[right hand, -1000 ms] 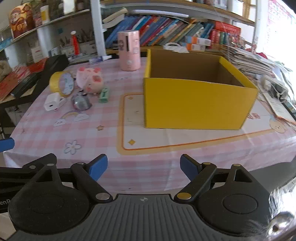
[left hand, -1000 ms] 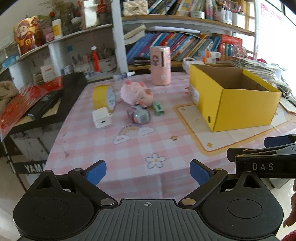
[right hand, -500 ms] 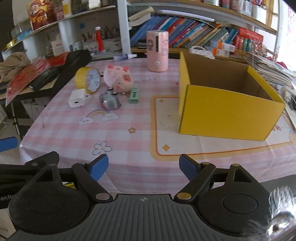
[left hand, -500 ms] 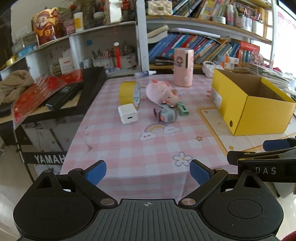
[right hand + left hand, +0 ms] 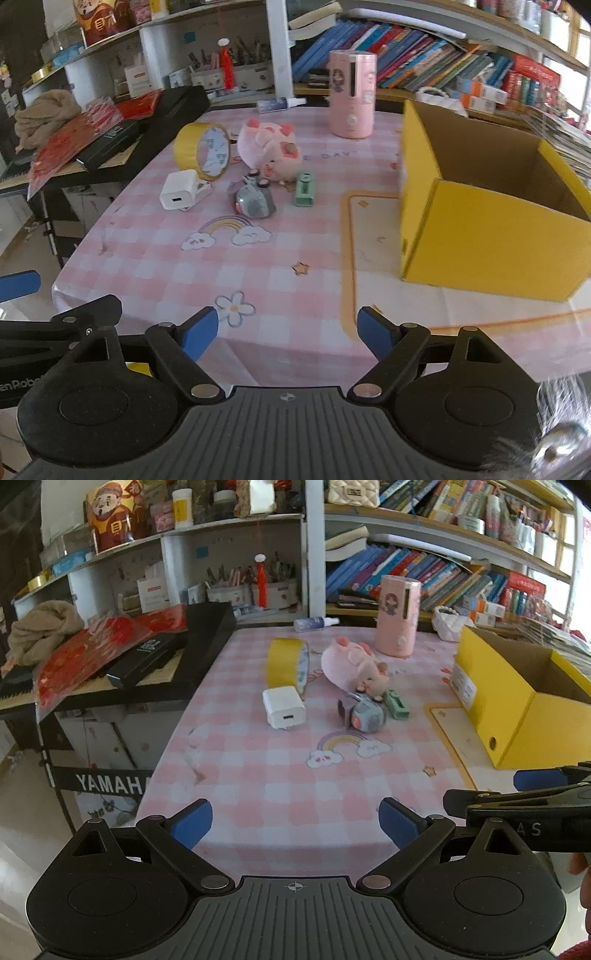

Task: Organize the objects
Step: 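Withdraw both tools from the box back toward the table objects, then reach the right tool to the grey toy car and grasp it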

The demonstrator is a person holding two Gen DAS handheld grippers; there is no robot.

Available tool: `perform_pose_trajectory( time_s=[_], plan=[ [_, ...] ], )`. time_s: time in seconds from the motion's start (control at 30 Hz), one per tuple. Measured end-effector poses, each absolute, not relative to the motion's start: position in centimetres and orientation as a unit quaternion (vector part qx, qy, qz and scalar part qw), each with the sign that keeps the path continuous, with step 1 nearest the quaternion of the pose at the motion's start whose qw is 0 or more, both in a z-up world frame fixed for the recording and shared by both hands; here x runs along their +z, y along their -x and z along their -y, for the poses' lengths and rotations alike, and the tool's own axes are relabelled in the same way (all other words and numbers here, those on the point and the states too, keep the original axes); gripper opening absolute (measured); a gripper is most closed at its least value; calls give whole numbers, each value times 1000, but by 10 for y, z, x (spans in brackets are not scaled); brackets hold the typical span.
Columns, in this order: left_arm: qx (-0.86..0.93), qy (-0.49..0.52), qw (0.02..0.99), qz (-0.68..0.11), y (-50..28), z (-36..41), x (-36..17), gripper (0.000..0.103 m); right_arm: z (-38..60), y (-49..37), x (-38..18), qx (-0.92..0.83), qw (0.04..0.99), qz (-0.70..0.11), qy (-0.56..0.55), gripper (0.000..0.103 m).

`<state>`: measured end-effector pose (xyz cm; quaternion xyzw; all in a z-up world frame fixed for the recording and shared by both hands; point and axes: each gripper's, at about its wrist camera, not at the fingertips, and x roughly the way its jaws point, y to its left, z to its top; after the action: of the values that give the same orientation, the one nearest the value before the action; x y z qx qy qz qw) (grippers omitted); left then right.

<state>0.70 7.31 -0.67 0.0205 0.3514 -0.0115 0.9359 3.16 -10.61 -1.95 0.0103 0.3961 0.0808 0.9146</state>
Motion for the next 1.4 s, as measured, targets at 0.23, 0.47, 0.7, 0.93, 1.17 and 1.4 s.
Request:
perform_pose_trajectory(
  time_s=[0.23,0.47,0.7,0.93,1.17,1.4],
  plan=[
    [7,-4,936,-352,-37,-79,-4,98,97,-67,-18,107,914,-392,4,77],
    [20,3,935,-355,-68,-80,-6,98,96,-106,-19,118,912,-394,10,77],
    [31,8,932,-361,-91,-77,-11,98,98,-140,-25,126,906,-403,17,73],
    [51,16,928,-369,-111,-78,-14,97,94,-167,-35,144,900,-411,29,67],
    [73,25,924,-375,-135,-85,-16,96,77,-193,-45,181,893,-409,57,64],
    [81,28,921,-380,-163,-90,-20,96,61,-216,-60,210,885,-407,87,62]
  ],
)
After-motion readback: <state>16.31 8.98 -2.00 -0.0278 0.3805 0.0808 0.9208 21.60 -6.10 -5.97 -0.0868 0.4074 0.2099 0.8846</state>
